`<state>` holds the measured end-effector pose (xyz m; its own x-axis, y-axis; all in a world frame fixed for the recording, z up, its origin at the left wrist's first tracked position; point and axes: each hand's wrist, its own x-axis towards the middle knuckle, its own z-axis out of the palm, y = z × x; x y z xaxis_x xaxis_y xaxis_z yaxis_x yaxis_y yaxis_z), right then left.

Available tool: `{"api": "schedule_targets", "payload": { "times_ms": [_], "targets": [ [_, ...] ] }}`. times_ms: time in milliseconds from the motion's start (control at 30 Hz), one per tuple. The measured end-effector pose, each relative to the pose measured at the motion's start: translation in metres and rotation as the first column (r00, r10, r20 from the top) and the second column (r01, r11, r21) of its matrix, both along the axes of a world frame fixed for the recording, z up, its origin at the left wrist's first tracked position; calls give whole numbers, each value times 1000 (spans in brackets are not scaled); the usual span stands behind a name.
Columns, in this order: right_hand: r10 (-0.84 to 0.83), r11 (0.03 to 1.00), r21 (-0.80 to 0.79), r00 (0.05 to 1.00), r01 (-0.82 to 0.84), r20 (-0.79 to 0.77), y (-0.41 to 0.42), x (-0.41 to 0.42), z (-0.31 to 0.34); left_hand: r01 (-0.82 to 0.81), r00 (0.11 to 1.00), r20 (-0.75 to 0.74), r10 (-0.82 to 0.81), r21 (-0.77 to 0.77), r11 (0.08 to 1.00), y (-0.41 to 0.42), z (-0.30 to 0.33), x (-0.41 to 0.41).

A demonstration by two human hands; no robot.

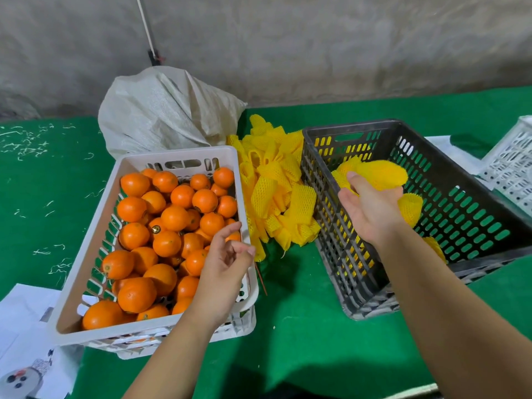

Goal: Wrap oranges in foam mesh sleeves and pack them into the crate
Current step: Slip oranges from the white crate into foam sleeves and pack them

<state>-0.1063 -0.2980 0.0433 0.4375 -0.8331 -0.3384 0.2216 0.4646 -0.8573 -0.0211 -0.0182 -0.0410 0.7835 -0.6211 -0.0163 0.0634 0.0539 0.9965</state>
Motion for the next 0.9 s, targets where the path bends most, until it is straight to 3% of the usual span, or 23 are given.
{"api": "schedule_targets", "payload": {
  "times_ms": [67,133,233,300,333,400,467,533,600,700,767,900],
  "targets": [
    [53,993,-106,996,-60,-71,6,3,-4,3,1000,-17,-2,23,1000,-1,0,1],
    [88,934,-322,973,-156,-214,15,3,-12,-10,999,-39,12,45,999,-1,1,2],
    [133,651,-603,851,-462,-508,32,7,-31,-24,995,-90,33,99,995,-3,5,1],
    [138,469,-577,701,-669,-700,42,14,-50,-39,983,-171,63,140,989,-4,8,6],
    [160,426,-510,618,-747,-770,48,18,-59,-26,981,-187,59,174,984,-3,9,11],
    [224,380,-349,451,-857,-864,59,27,-75,17,1000,-23,-10,328,944,4,12,31],
    [246,331,-253,342,-909,-907,69,36,-85,-28,953,268,-142,544,838,13,10,57],
    [269,300,-220,304,-928,-914,75,51,-90,-196,830,471,-299,748,634,21,-1,79],
    [284,286,-217,299,-933,-911,79,69,-90,-272,819,422,-389,882,385,27,-14,92],
    [280,312,-246,337,-917,-899,79,96,-86,-64,877,113,-467,991,121,30,-33,96],
    [288,341,-243,347,-908,-892,75,112,-86,-51,861,74,-503,997,59,26,-42,95],
    [356,401,-248,400,-882,-845,70,132,-99,-224,821,198,-535,974,16,20,-42,96]
  ]
}}
